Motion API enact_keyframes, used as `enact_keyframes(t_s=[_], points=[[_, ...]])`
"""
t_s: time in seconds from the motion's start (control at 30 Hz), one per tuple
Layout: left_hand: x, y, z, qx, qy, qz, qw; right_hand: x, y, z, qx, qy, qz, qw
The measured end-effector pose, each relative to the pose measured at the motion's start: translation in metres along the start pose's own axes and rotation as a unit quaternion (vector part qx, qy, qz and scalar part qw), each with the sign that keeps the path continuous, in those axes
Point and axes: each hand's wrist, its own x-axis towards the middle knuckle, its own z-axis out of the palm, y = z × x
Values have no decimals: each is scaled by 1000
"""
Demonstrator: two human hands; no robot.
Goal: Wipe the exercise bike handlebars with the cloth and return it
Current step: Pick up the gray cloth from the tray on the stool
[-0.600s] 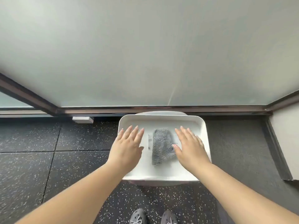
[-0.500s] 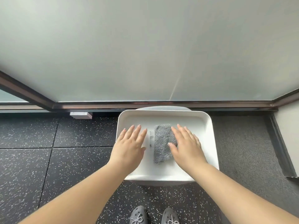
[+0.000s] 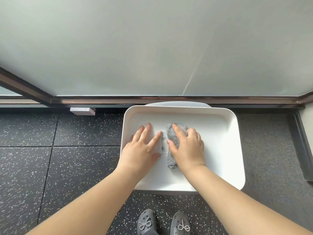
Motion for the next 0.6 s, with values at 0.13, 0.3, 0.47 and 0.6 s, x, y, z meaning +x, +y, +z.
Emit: enact_keyframes(t_s=[0.13, 0.3, 0.47, 0.6], points=[[1, -3, -3, -2, -24, -6, 1000, 7, 2, -6, 44, -27, -3, 999], [-1, -1, -29, 46, -57, -15, 997, 1, 9, -38, 152, -56, 17, 987], [-21, 20, -72, 43, -15, -34, 998, -13, 12, -86, 206, -33, 30, 978], [-44, 43, -116, 44, 11, -16, 999, -31, 6, -136, 213, -26, 19, 977]])
